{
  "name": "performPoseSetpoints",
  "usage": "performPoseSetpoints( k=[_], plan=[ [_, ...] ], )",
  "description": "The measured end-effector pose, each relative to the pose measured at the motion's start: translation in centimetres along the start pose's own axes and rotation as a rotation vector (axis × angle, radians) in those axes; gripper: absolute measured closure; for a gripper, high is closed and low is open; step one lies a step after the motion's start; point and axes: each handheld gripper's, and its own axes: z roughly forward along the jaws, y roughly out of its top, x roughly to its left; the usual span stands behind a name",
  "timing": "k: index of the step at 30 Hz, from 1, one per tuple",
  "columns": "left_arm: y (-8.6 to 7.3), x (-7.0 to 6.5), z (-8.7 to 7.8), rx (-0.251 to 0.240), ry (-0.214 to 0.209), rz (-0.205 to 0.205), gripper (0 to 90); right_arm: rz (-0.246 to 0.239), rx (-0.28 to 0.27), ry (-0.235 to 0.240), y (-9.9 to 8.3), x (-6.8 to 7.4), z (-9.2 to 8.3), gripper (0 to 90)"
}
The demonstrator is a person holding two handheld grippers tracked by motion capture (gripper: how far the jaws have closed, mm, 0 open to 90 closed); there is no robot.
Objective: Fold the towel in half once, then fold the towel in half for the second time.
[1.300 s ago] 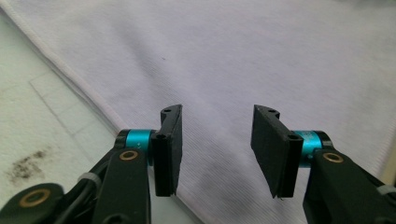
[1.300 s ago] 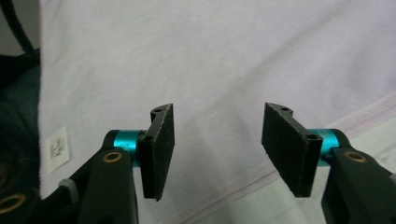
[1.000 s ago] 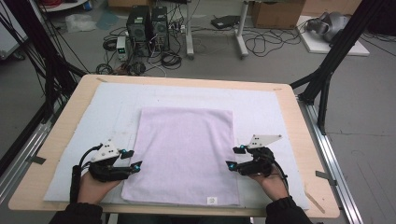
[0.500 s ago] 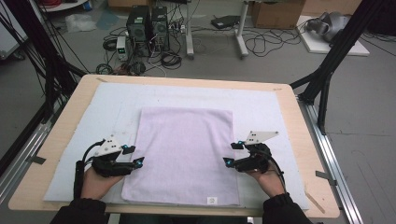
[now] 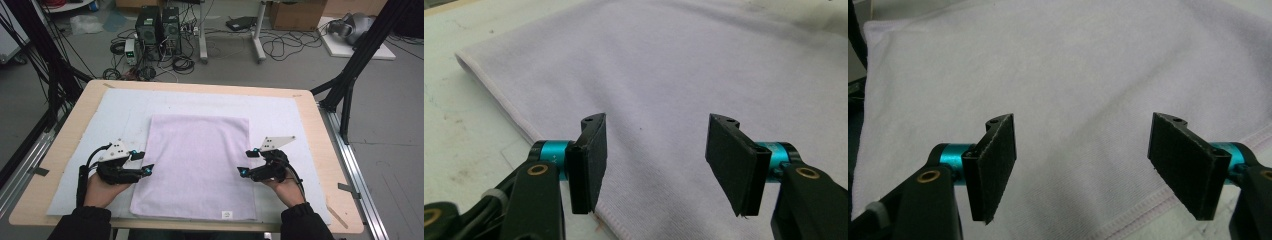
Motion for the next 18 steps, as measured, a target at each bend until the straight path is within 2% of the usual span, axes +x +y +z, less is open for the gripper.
performPoseSetpoints(
  k=[8, 14, 15, 17, 18],
  plan=[
    [2.4, 1.6, -0.1, 0.007, -0.003, 0.026, 42.1, 0.006, 0.008, -0.001, 0.9, -1.4, 0.2, 26.2],
    [4.0, 3.0, 0.1, 0.014, 0.011, 0.025, 42.1, -0.010, 0.055, -0.018, 2.5, -2.6, 0.5, 24.7],
    [4.3, 3.2, 0.1, 0.016, 0.015, 0.023, 42.1, -0.018, 0.048, -0.039, 2.9, -2.9, 0.4, 22.5],
    [4.7, 3.6, 0.2, 0.009, 0.018, 0.013, 42.1, 0.001, 0.025, -0.031, 3.7, -3.3, 0.1, 22.8],
    [4.8, 3.8, 0.2, 0.011, 0.023, 0.013, 42.1, -0.007, 0.011, -0.037, 4.0, -3.5, 0.0, 23.0]
  ],
)
